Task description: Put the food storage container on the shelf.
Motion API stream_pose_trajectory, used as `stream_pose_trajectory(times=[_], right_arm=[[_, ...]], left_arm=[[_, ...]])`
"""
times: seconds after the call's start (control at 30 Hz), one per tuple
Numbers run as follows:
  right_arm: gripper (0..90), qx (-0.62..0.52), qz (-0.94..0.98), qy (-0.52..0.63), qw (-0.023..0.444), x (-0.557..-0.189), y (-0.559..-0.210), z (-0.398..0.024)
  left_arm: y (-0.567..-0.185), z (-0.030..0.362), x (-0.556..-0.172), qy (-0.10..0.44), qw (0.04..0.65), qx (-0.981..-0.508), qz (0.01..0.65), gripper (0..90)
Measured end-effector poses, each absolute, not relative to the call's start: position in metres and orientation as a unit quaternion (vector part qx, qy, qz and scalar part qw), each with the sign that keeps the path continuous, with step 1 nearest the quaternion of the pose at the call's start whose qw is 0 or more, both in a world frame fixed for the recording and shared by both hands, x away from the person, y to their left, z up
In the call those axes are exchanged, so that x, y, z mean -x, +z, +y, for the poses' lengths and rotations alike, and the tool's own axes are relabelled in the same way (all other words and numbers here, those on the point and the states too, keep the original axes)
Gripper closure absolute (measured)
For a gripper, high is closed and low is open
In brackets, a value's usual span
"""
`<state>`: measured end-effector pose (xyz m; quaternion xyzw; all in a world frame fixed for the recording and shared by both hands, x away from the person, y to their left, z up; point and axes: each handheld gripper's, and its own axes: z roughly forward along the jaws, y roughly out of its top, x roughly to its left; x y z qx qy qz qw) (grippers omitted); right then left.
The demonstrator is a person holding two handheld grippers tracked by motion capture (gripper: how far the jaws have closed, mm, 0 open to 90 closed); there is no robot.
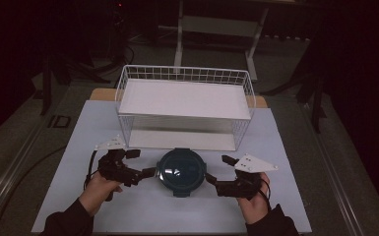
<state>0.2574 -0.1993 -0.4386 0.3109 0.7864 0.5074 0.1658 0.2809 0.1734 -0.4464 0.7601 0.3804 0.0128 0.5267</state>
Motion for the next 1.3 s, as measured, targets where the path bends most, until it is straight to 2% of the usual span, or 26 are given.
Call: stream_pose_trajectory(times=[0.03,0.07,0.3,0.33,0.37,0.4,0.43,0.53,0.57,0.6,0.67,0.83,1.1,1.3], right_arm=[[16.8,-0.311,0.786,0.507,0.166,-0.257,-0.439,-0.199],[11.5,-0.322,0.782,0.508,0.162,-0.259,-0.440,-0.200],[10.1,-0.342,0.777,0.507,0.150,-0.265,-0.444,-0.201],[10.0,-0.351,0.777,0.506,0.133,-0.268,-0.446,-0.201],[10.0,-0.351,0.777,0.506,0.133,-0.268,-0.446,-0.201],[10.1,-0.363,0.772,0.507,0.125,-0.269,-0.448,-0.201],[10.1,-0.363,0.772,0.507,0.125,-0.269,-0.448,-0.201],[10.2,-0.365,0.773,0.507,0.112,-0.271,-0.450,-0.200],[10.2,-0.365,0.773,0.507,0.112,-0.271,-0.450,-0.200],[10.6,-0.365,0.775,0.504,0.109,-0.271,-0.451,-0.200],[13.2,-0.364,0.778,0.501,0.108,-0.270,-0.451,-0.199],[13.4,-0.364,0.779,0.500,0.105,-0.271,-0.452,-0.199],[14.1,-0.367,0.781,0.494,0.105,-0.271,-0.454,-0.200],[15.1,-0.369,0.785,0.487,0.098,-0.271,-0.457,-0.199]], left_arm=[[-0.446,0.173,-0.281,0.013,0.527,-0.760,0.380,0.0],[-0.450,0.173,-0.288,0.000,0.519,-0.760,0.392,0.0],[-0.467,0.175,-0.306,-0.037,0.503,-0.735,0.453,0.2],[-0.473,0.175,-0.312,-0.066,0.494,-0.731,0.466,1.8],[-0.473,0.175,-0.312,-0.066,0.494,-0.731,0.466,1.8],[-0.479,0.173,-0.316,-0.095,0.480,-0.728,0.480,1.8],[-0.479,0.173,-0.316,-0.095,0.480,-0.728,0.480,1.9],[-0.488,0.169,-0.323,-0.140,0.457,-0.724,0.497,2.2],[-0.488,0.169,-0.323,-0.140,0.457,-0.724,0.497,3.6],[-0.491,0.168,-0.326,-0.163,0.446,-0.718,0.509,5.1],[-0.494,0.168,-0.327,-0.176,0.445,-0.713,0.513,13.6],[-0.500,0.166,-0.330,-0.202,0.440,-0.698,0.528,25.0],[-0.511,0.163,-0.332,-0.228,0.423,-0.689,0.542,35.4],[-0.520,0.161,-0.334,-0.258,0.421,-0.685,0.537,47.2]])
